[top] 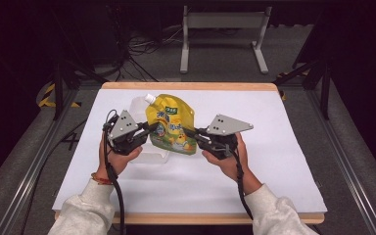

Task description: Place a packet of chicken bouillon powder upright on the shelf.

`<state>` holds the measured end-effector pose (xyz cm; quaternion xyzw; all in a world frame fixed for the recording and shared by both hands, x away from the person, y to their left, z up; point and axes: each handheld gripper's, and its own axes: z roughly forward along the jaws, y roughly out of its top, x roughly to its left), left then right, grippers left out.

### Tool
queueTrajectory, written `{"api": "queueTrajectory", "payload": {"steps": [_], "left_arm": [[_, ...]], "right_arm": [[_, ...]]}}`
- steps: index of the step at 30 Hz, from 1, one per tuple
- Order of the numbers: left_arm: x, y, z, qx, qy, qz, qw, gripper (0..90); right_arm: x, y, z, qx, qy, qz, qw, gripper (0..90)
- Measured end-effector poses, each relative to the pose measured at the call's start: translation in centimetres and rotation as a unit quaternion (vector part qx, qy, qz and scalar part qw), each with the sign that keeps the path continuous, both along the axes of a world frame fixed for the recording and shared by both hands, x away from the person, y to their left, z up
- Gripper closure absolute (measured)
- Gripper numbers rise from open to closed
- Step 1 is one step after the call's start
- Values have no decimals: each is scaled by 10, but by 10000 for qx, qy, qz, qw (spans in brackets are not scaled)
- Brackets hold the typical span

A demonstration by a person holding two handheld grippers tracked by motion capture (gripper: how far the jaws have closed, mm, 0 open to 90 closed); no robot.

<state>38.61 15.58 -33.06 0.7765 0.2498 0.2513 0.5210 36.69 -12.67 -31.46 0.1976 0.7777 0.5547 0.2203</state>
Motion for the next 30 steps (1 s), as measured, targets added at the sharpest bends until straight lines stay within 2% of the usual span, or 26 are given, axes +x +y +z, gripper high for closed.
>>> {"api": "queueTrajectory", "payload": {"steps": [9,11,16,21,25,30], "left_arm": [[11,16,-1,-138,-83,172,9997,864],[14,19,-1,-122,-118,200,9997,867],[22,26,0,-220,-166,263,9993,870],[27,32,1,-262,-191,353,9989,877],[35,42,-1,-372,-116,393,9985,877],[45,54,-7,-648,-50,441,9969,874]], "right_arm": [[18,19,0,146,27,-11,9999,899],[22,23,0,112,-36,-50,9999,899],[35,30,0,253,-10,-68,9997,900],[44,36,2,258,-33,-96,9996,900],[52,44,1,273,12,-76,9996,900],[61,59,-2,209,-5,-79,9997,900]]}}
